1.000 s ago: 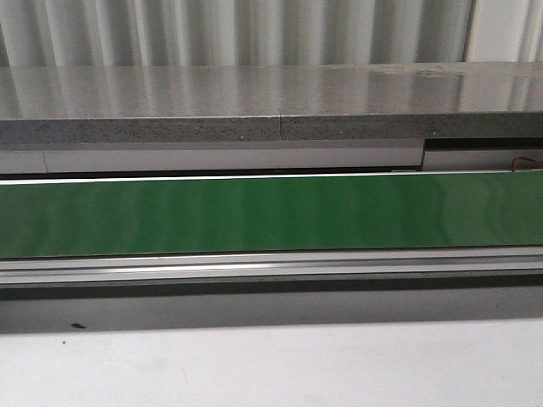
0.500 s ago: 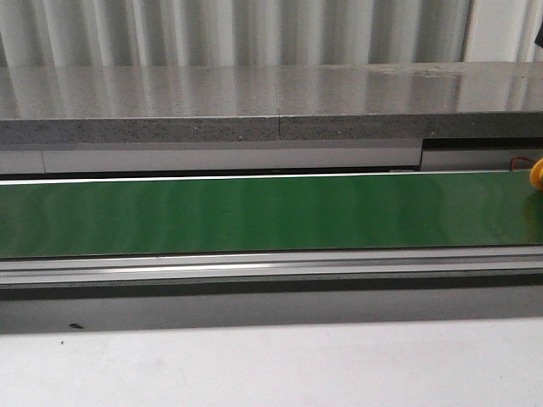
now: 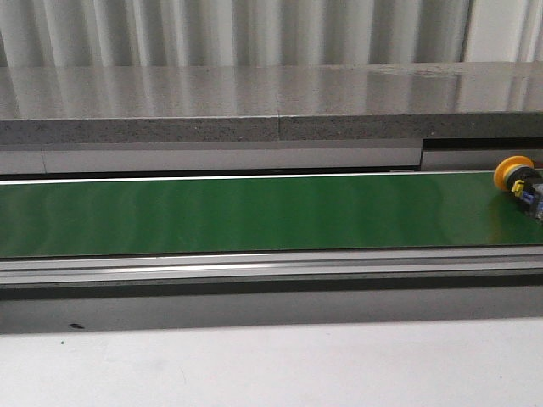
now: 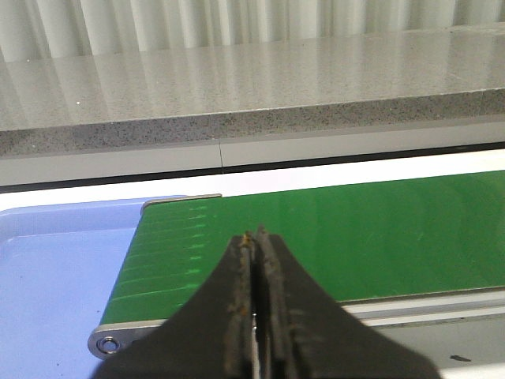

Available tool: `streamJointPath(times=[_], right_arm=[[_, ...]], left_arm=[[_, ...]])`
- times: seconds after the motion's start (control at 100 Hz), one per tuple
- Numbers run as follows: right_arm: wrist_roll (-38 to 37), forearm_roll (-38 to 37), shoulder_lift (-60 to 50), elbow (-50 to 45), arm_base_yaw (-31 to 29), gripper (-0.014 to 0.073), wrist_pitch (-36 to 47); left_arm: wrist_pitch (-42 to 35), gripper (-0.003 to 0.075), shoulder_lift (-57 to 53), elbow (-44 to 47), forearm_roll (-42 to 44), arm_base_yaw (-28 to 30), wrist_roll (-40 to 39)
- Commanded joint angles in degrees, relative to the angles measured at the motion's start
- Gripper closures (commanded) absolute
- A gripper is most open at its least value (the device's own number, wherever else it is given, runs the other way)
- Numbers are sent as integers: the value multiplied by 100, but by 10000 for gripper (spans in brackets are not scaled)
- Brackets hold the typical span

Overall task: Move button from right to left
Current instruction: 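Lift the button and set it upright on the conveyor belt, then open the right gripper and raise it away from the button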

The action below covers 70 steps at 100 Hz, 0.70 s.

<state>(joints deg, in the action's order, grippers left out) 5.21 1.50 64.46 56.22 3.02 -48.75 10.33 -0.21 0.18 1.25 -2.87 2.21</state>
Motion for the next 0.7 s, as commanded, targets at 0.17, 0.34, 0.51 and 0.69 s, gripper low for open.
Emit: streamJointPath(times=[0.17,0.34,0.51,0.69], right_arm=[[69,-93,-1572,-691,18,662,776],[69,-93,-2571,-1296,18,662,1006],[69,-46,-3506,-1890,18,662,1259],[69,-39,-4411,-2535,18,662,1809]], left_arm=[[-450,741,-181,224,-49,2,-46],[-450,741,-181,224,-49,2,-46],[-450,741,-181,224,-49,2,-46],[-450,741,-181,224,-49,2,-46]])
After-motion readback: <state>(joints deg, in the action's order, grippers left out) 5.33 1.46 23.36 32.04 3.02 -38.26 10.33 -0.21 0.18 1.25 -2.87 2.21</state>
